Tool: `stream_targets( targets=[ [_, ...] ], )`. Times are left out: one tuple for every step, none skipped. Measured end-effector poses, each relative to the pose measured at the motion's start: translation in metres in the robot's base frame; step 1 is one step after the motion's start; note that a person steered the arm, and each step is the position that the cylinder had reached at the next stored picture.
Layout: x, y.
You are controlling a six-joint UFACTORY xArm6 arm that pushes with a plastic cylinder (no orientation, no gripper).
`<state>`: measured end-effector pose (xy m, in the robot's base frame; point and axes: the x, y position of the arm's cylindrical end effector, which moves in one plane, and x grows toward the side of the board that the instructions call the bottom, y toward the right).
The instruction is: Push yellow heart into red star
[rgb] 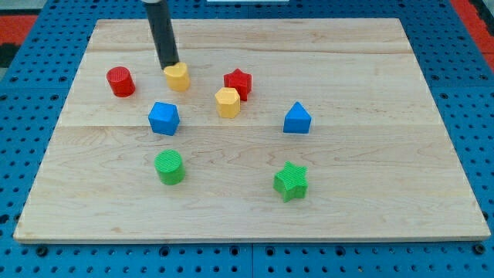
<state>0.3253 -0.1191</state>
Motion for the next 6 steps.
stream_targets(
  targets=[
    [-0.002, -0.069],
    [0.003, -0.039],
    [0.003, 0.017],
    [0.007, -0.006],
    [0.025, -0.042],
    [0.038, -0.020]
  ],
)
